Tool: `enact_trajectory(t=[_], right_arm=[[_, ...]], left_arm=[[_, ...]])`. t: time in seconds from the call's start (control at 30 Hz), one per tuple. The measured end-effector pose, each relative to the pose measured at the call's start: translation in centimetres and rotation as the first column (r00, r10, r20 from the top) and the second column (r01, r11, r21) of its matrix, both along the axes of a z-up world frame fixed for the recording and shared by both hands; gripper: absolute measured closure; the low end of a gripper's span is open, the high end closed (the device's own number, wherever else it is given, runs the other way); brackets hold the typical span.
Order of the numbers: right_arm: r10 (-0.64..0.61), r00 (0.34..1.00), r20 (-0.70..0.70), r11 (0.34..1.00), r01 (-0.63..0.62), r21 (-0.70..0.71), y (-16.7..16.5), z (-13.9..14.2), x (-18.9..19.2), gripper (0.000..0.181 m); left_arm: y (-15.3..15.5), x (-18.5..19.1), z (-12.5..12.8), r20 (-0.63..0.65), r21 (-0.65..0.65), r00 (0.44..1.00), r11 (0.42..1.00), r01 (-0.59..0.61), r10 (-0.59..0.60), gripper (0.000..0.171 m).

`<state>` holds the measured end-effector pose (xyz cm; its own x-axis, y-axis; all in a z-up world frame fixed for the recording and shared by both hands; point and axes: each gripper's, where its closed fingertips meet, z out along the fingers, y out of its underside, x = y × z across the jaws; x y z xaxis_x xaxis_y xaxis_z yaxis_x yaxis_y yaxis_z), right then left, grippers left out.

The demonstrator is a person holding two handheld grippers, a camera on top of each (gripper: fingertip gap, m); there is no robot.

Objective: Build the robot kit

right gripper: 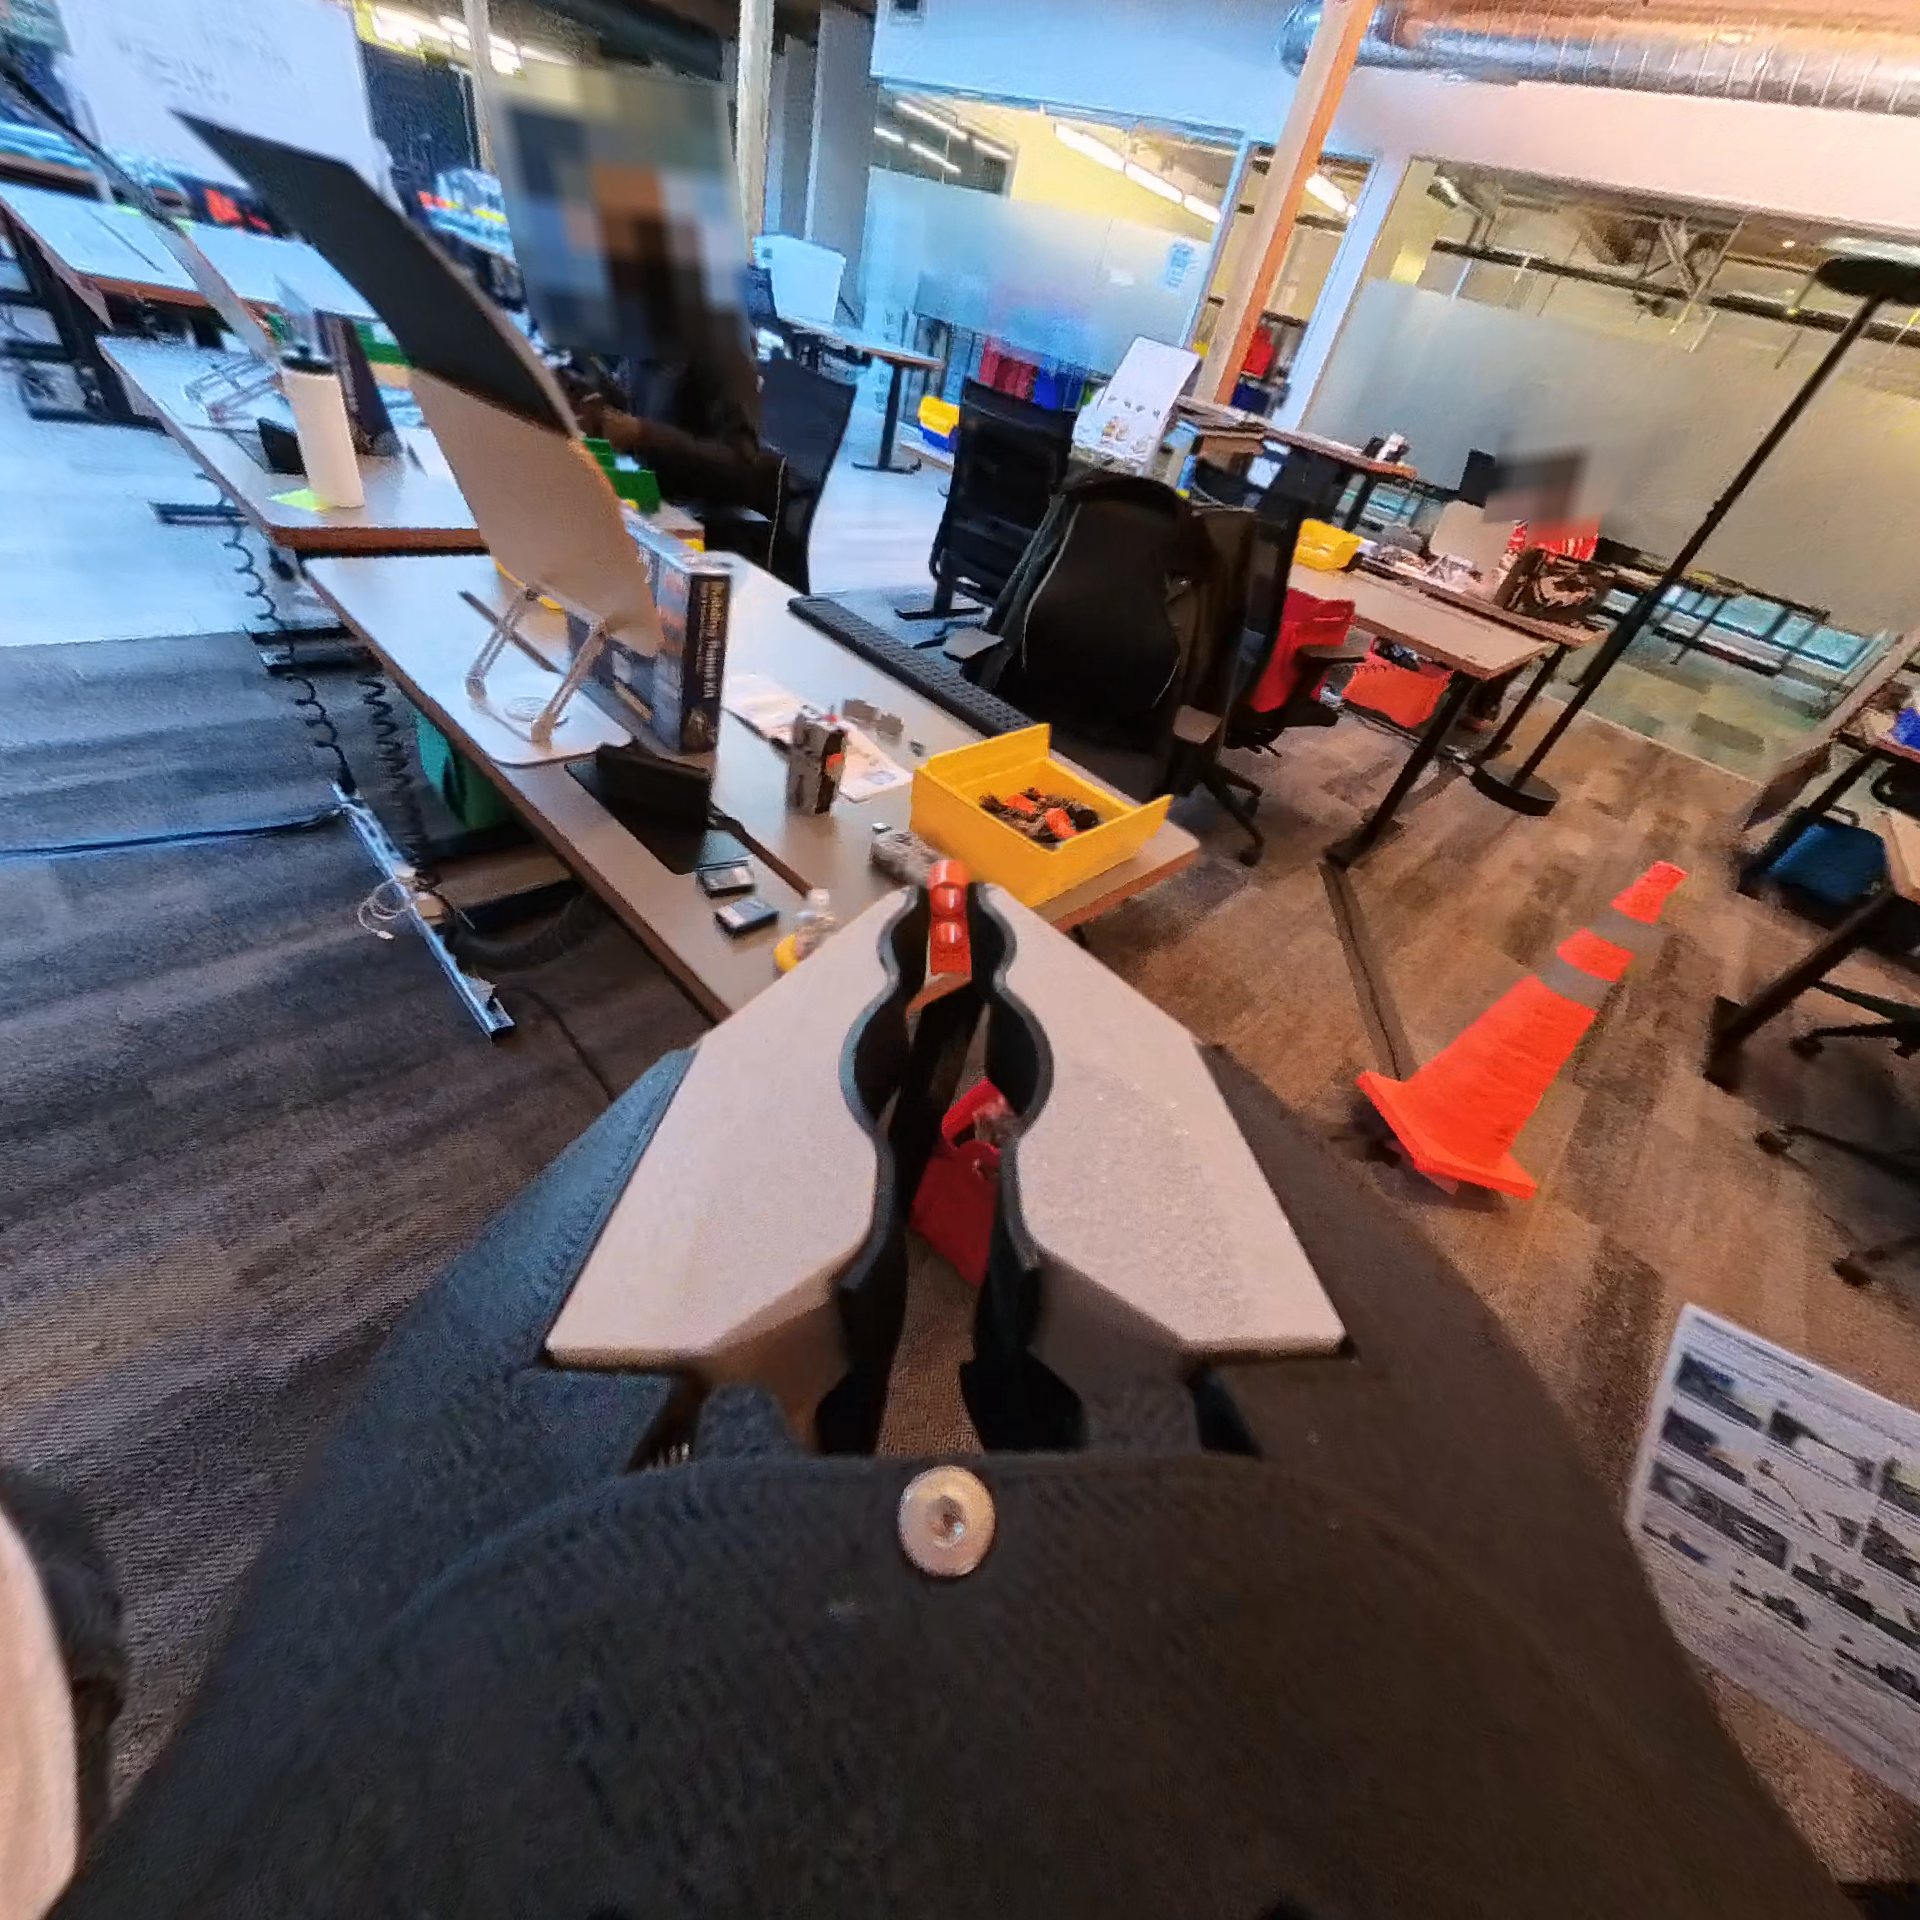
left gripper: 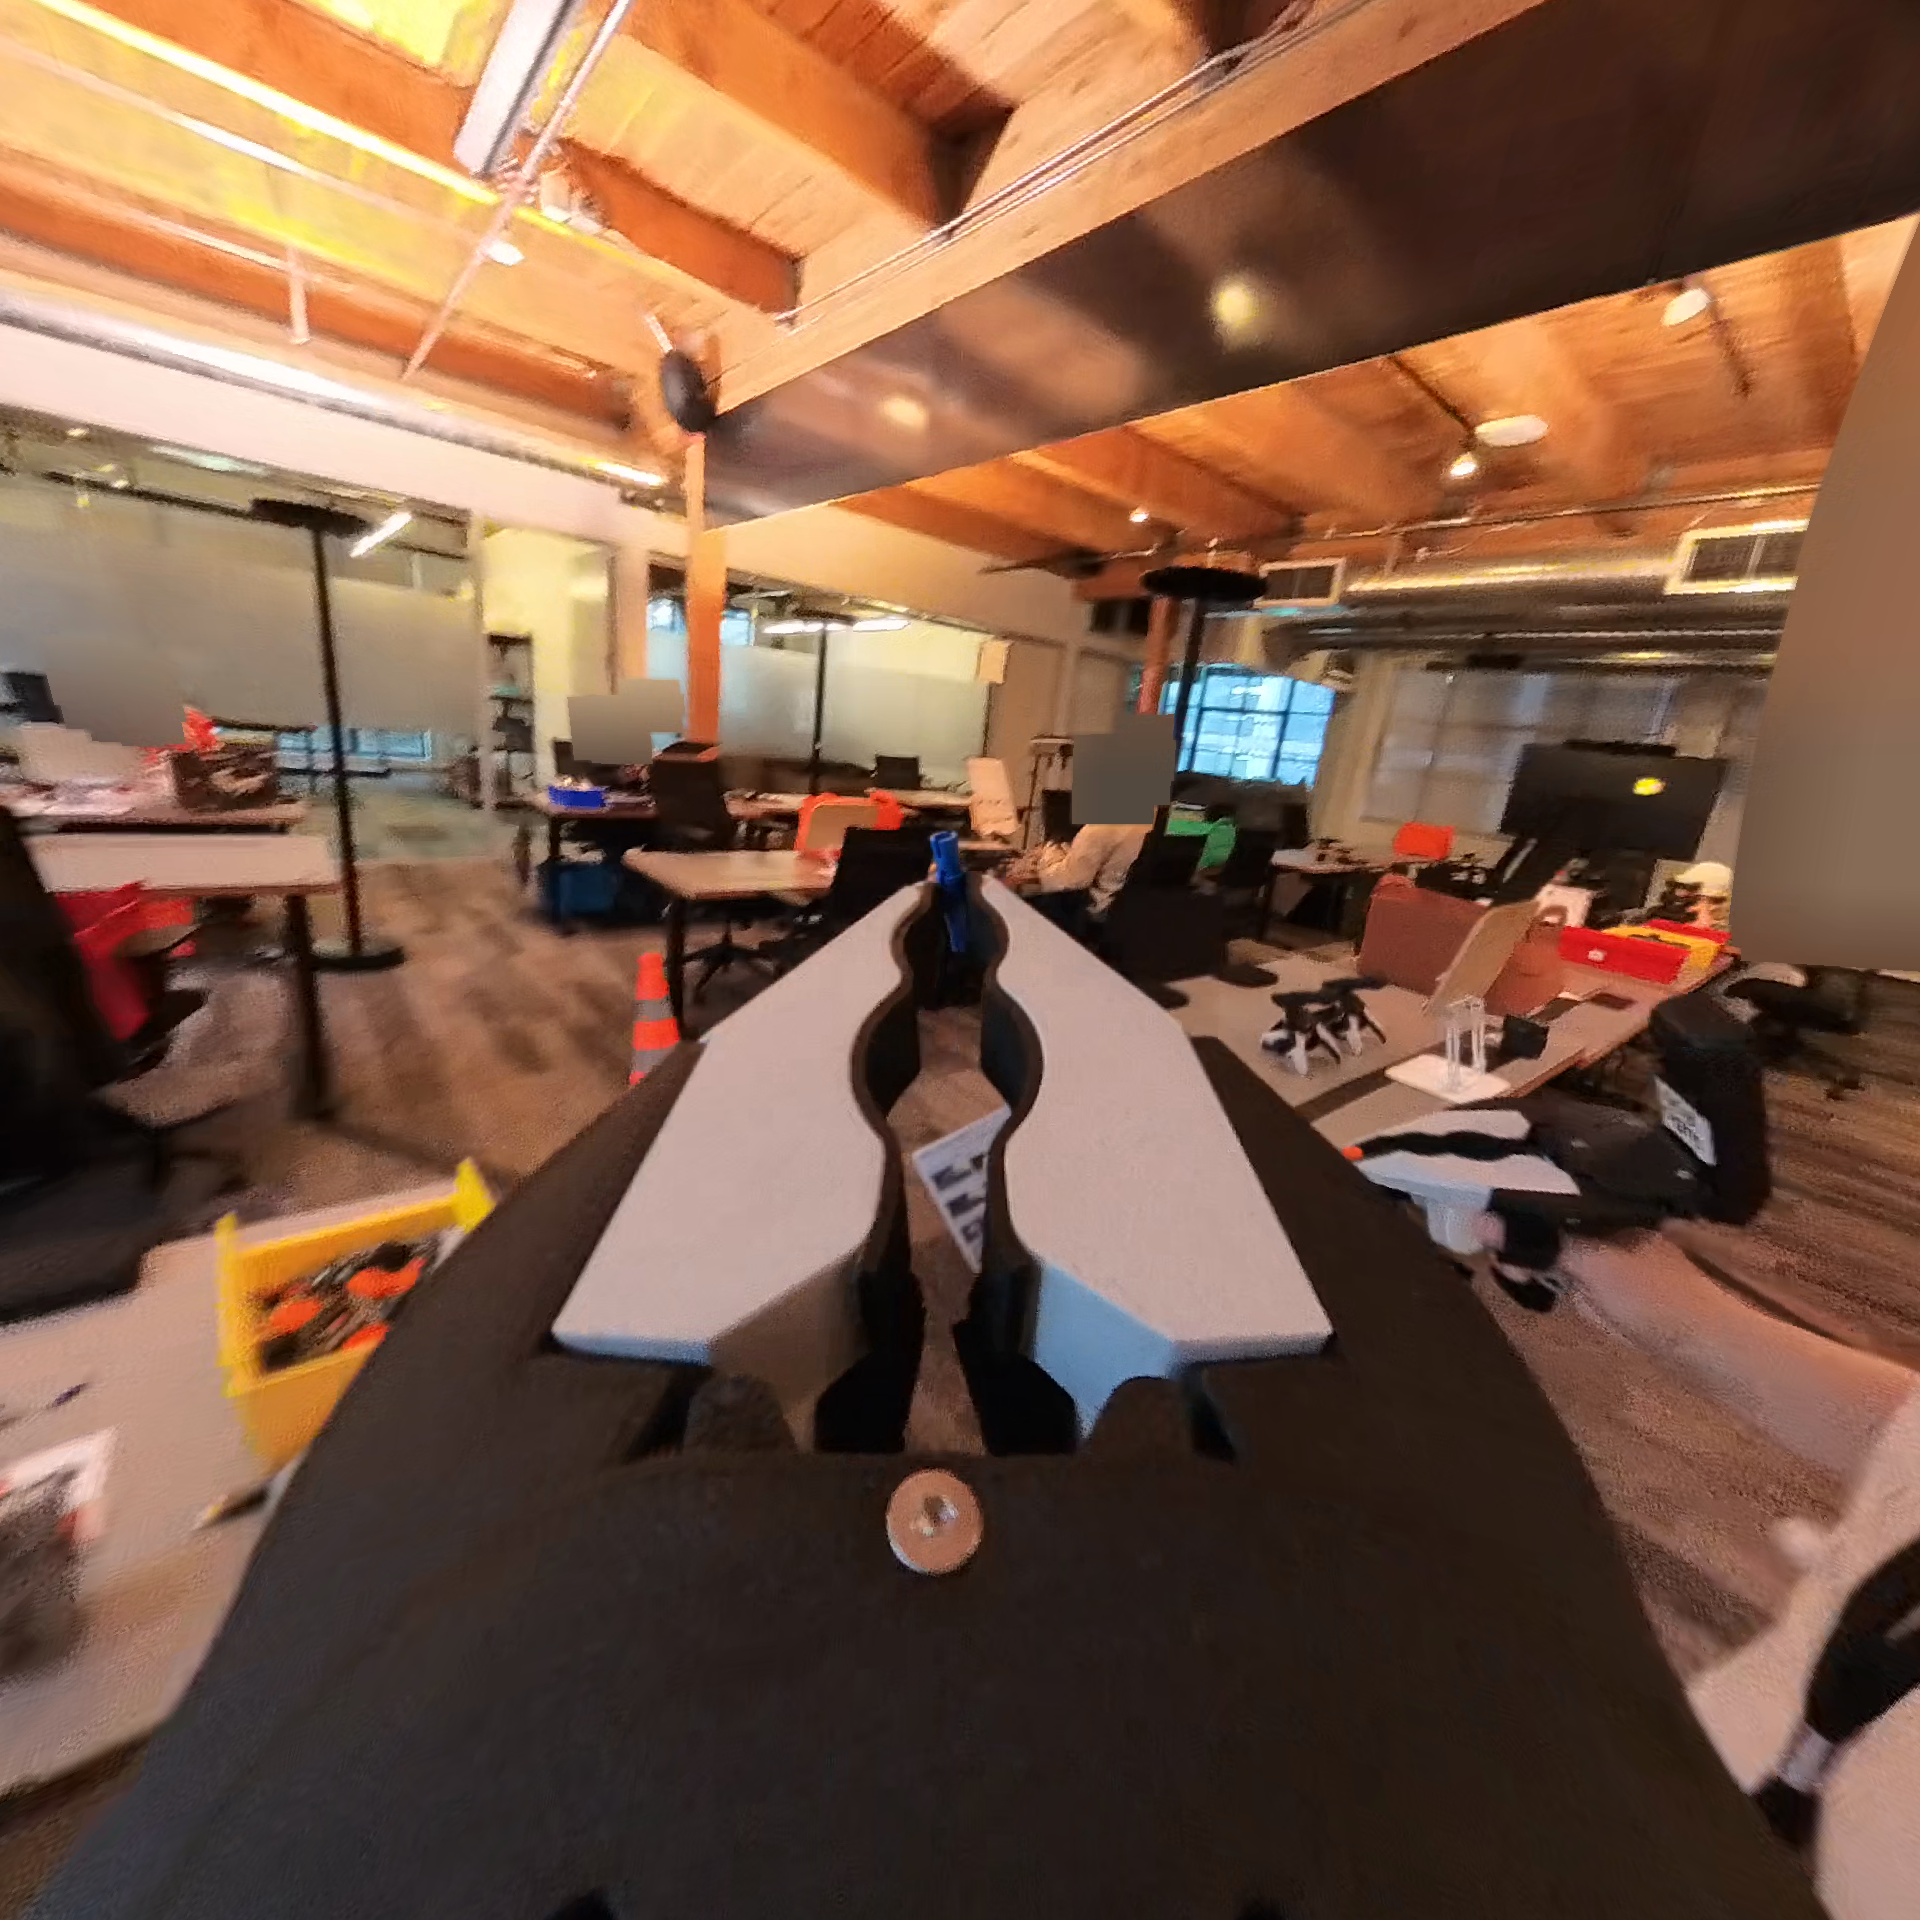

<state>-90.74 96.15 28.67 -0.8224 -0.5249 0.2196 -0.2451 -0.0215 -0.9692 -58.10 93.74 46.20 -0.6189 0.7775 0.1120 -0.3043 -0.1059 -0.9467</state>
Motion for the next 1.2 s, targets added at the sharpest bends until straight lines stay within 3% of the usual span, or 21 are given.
enact_trajectory(t=[0.13, 0.2, 0.4, 0.53, 0.63, 0.73, 0.87, 0.97, 1.07, 1.2], right_arm=[[0.003, 0.998, -0.06, 1.0, -0.003, -0.011, -3.8, 2.3, -7.8, 0.175], [0.031, 0.998, -0.056, 0.998, -0.034, -0.048, -7.1, 3.4, -10.4, 0.175], [0.095, 0.994, -0.059, 0.987, -0.102, -0.123, -20.0, 4.7, -15.0, 0.175], [0.063, 0.99, -0.13, 0.988, -0.08, -0.129, -29.6, 3.9, -19.6, 0.175], [0.006, 0.992, -0.122, 0.994, -0.019, -0.106, -37.1, 4.8, -23.6, 0.175], [0.015, 0.995, -0.095, 0.996, -0.023, -0.089, -44.4, 5.4, -26.4, 0.175], [0.068, 0.99, -0.127, 0.994, -0.079, -0.08, -55.3, 4.2, -29.5, 0.175], [0.224, 0.968, -0.112, 0.972, -0.231, -0.053, -64.4, 2.8, -30.1, 0.175], [0.413, 0.901, -0.13, 0.907, -0.42, -0.035, -74.0, 2.2, -29.4, 0.175], [0.664, 0.743, -0.083, 0.746, -0.666, 0.006, -84.8, 3.1, -25.6, 0.175]], left_arm=[[-5.7, -11.0, 1.2, -0.102, 0.012, 0.987, 0.992, 0.129, -0.127, 0.17], [-9.3, -15.7, -0.2, -0.069, 0.046, 0.986, 0.987, 0.153, -0.149, 0.17], [-21.0, -26.6, -3.5, -0.082, 0.092, 0.962, 0.959, 0.268, -0.261, 0.169], [-31.0, -31.7, -7.0, -0.091, 0.116, 0.957, 0.952, 0.285, -0.275, 0.169], [-40.5, -34.8, -8.0, -0.084, 0.141, 0.964, 0.955, 0.26, -0.25, 0.171], [-49.4, -37.5, -6.9, -0.099, 0.135, 0.959, 0.951, 0.277, -0.265, 0.171], [-60.5, -40.7, -6.2, -0.071, 0.083, 0.97, 0.968, 0.236, -0.23, 0.171], [-68.3, -41.6, -6.6, -0.09, 0.062, 0.987, 0.988, 0.138, -0.132, 0.171], [-75.3, -40.8, -8.1, -0.13, 0.097, 0.99, 0.995, -0.036, 0.049, 0.17], [-82.5, -38.6, -8.2, -0.173, 0.159, 0.959, 0.967, -0.197, 0.223, 0.169]])
